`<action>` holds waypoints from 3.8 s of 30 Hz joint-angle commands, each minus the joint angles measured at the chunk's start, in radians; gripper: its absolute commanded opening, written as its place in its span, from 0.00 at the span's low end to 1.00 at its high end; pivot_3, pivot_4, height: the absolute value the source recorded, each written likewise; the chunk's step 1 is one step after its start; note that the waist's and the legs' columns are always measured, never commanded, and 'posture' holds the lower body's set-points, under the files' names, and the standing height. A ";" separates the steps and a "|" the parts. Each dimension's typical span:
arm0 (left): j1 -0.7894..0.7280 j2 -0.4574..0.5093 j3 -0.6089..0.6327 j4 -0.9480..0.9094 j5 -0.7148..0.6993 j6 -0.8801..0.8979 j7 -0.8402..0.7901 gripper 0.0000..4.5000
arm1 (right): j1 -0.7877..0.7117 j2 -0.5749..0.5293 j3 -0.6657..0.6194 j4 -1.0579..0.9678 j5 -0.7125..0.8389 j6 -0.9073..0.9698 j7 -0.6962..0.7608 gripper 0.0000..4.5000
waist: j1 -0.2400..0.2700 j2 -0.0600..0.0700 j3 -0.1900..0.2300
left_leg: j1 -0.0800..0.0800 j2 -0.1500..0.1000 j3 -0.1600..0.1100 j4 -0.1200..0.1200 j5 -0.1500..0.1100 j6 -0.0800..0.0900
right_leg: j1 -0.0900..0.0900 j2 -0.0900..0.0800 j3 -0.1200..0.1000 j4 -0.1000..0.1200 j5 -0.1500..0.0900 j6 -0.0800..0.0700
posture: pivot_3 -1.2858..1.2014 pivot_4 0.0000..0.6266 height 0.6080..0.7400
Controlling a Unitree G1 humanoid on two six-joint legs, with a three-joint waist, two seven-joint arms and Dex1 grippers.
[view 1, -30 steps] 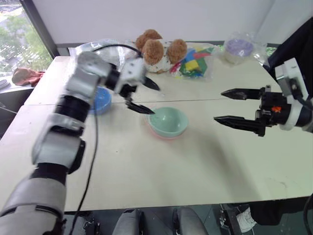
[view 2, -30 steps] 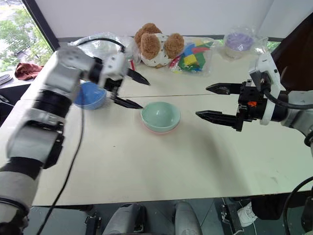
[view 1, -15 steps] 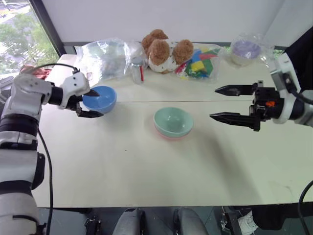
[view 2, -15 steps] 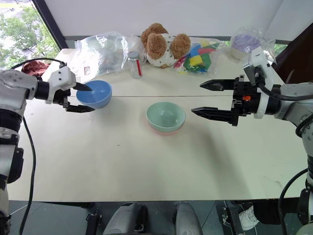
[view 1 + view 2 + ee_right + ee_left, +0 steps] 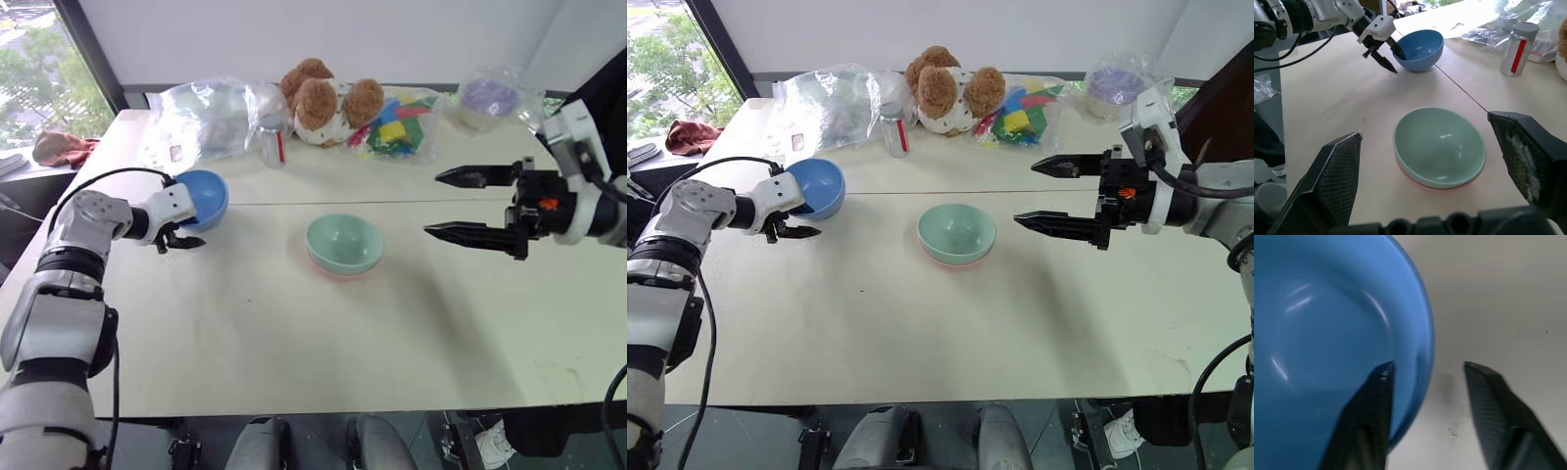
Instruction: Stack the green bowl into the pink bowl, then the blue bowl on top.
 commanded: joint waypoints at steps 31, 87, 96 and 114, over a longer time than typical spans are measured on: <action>-0.291 -0.154 -0.157 -0.186 -0.215 -0.039 -0.336 0.27 | 0.147 -0.025 -0.180 -0.149 0.066 0.049 -0.113 1.00 | -0.014 0.000 0.000 | 0.000 0.001 0.001 0.000 0.000 0.000 | 0.000 0.002 0.001 0.000 0.000 0.001 | 0.52 0.24 1.00; -0.306 -0.348 -0.070 -0.232 -0.279 0.026 -0.494 0.01 | 0.144 -0.063 -0.170 -0.123 0.030 0.026 -0.099 1.00 | -0.019 -0.003 -0.001 | -0.002 0.000 0.003 0.001 0.000 0.000 | -0.001 0.000 0.000 -0.001 0.002 0.004 | 0.52 0.24 1.00; -0.298 -0.313 -0.410 -0.355 -0.455 0.034 -0.494 0.01 | 0.232 -0.057 -0.273 -0.203 0.064 0.071 -0.149 1.00 | -0.021 -0.003 -0.001 | -0.001 0.000 0.002 0.001 -0.001 0.002 | -0.001 0.000 0.002 0.000 0.002 0.004 | 0.52 0.24 1.00; -0.416 -0.255 -0.487 -0.301 -0.606 0.035 -0.494 0.98 | 0.286 -0.043 -0.295 -0.225 0.091 0.053 -0.189 1.00 | -0.019 -0.003 -0.001 | -0.001 0.000 0.002 0.002 -0.001 0.002 | -0.001 0.000 0.001 -0.001 0.002 0.004 | 0.52 0.24 1.00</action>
